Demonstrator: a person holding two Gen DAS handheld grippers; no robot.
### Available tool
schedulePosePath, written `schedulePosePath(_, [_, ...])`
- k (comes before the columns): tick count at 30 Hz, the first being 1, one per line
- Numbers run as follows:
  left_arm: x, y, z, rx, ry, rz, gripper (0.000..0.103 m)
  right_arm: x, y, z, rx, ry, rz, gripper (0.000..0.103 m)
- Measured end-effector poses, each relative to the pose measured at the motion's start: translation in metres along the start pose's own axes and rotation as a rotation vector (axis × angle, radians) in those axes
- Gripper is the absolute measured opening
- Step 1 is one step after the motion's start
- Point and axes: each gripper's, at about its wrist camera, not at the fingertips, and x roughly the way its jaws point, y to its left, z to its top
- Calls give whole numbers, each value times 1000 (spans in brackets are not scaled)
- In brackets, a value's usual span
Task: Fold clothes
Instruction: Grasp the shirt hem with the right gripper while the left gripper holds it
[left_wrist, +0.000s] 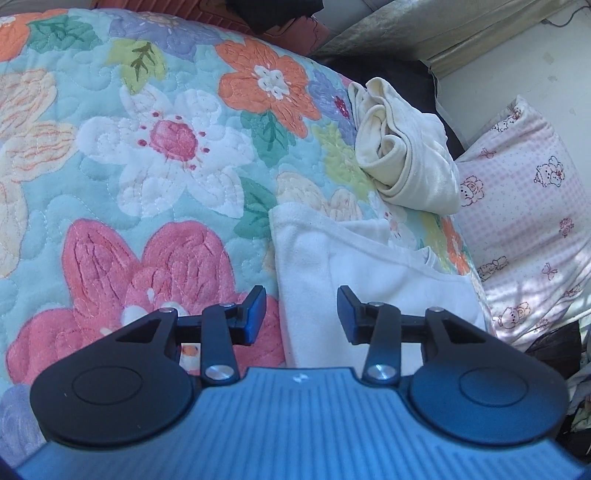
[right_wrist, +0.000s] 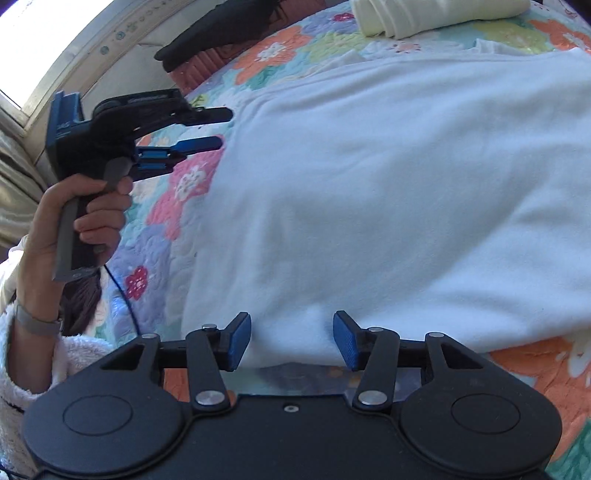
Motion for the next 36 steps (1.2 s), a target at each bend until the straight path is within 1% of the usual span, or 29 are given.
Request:
schedulePosePath(1, [5,1,-1,-5,28,-29,45,-2,15,-8,-87,-23,-47,57])
schedulePosePath(3, [18,0,-5,-14,88,-81,45,-3,43,-23,-260,-64,-138,62])
schedulePosePath(4, [25,-2,-8,-15,111,-94,48,-3,57,-31,-347,-85,-184,63])
schedulePosePath(6, [32,-4,-11,-19,110,-100,49,4,77,-47,-502,-89,-255,71])
schedulePosePath(7, [33,-5,-12,-21,103,-103,45,12,84,-54,-584,-82,-298,72])
schedulePosePath(8, [35,-6,-13,-24,96,-106,38,21,90,-61,-671,-73,-346,73])
schedulePosePath(9, [36,-7,-14,-26,90,-111,26,30,92,-67,-761,-69,-393,73])
schedulePosePath(10, [35,-7,-14,-27,85,-120,26,39,93,-73,-852,-68,-440,74])
schedulePosePath(12, [32,-7,-14,-25,77,-143,25,46,92,-80,-995,-123,-479,88])
schedulePosePath(13, [31,-8,-13,-25,74,-156,25,48,90,-78,-1033,-158,-497,91])
schedulePosePath(14, [31,-8,-12,-30,71,-169,25,50,88,-72,-1037,-175,-513,93])
schedulePosePath(16, [30,-7,-11,-41,67,-192,25,53,87,-57,-1021,-196,-538,93])
schedulePosePath(17, [31,-6,-11,-49,68,-197,25,55,87,-50,-1012,-206,-551,88])
schedulePosePath(18, [31,-6,-11,-53,68,-198,25,57,86,-42,-1004,-216,-564,76])
schedulePosePath(19, [31,-5,-11,-57,68,-197,25,59,86,-35,-995,-226,-576,69])
schedulePosePath(20, [31,-4,-10,-61,66,-192,25,57,85,-28,-973,-237,-582,47])
schedulePosePath(21, [30,-3,-10,-66,61,-189,25,54,83,-22,-944,-249,-584,16])
schedulePosePath(22, [28,-2,-9,-73,54,-186,27,51,81,-16,-915,-261,-586,9])
schedulePosePath(23, [26,0,-8,-90,40,-180,28,47,79,-10,-885,-273,-587,11])
schedulePosePath(25, [19,8,-4,-151,1,-172,33,38,73,4,-800,-296,-580,11])
schedulePosePath(26, [14,16,-3,-204,-25,-180,35,30,67,12,-729,-309,-565,11])
schedulePosePath(27, [10,25,-1,-258,-52,-187,40,21,59,20,-652,-318,-543,11])
schedulePosePath(28, [8,33,0,-305,-65,-200,40,11,50,28,-572,-325,-516,11])
schedulePosePath(29, [11,37,-1,-334,-42,-229,40,2,41,35,-496,-335,-486,11])
schedulePosePath(31, [18,45,-2,-392,5,-286,49,-9,28,42,-397,-351,-439,11])
schedulePosePath(33, [26,51,-4,-444,53,-342,56,-19,16,46,-309,-366,-395,11])
schedulePosePath(34, [34,47,-7,-450,82,-367,57,-24,10,49,-265,-374,-373,11])
schedulePosePath(35, [40,43,-10,-451,100,-381,57,-27,7,48,-242,-377,-356,11])
schedulePosePath(36, [41,37,-13,-437,89,-366,57,-27,5,46,-228,-378,-333,11])
